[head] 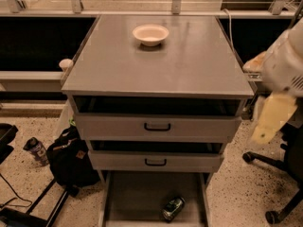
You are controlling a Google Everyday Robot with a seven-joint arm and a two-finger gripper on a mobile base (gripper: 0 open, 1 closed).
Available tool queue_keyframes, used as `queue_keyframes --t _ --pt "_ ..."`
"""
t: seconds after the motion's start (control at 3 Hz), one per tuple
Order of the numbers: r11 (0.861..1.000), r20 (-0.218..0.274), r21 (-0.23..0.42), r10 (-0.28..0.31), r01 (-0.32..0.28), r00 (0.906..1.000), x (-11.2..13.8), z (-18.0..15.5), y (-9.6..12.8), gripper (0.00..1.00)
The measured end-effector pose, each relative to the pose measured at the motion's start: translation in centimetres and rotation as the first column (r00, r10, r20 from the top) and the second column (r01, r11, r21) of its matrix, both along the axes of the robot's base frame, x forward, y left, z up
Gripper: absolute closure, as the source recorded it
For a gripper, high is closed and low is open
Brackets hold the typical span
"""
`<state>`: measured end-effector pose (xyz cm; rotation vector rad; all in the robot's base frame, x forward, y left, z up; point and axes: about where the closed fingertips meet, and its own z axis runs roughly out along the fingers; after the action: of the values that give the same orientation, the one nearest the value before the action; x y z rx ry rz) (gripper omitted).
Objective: Pick green can from bottom drawer and place on counter
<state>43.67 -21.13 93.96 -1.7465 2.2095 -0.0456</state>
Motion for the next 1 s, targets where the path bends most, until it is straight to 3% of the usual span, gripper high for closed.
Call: queue_keyframes --t 0.33,0.67,1.0 --pt "0.981 -0.076 0.161 0.123 -0.109 0.9895 -0.8 -10.8 2.7 0.00" --pt "0.937 -0.152 0.280 0.258 -0.209 0.9540 -2.3 -24.7 5.6 0.00" --pt "0.922 -0.223 0.295 0.323 -0.252 0.9199 -3.9 -37.8 6.5 0.00"
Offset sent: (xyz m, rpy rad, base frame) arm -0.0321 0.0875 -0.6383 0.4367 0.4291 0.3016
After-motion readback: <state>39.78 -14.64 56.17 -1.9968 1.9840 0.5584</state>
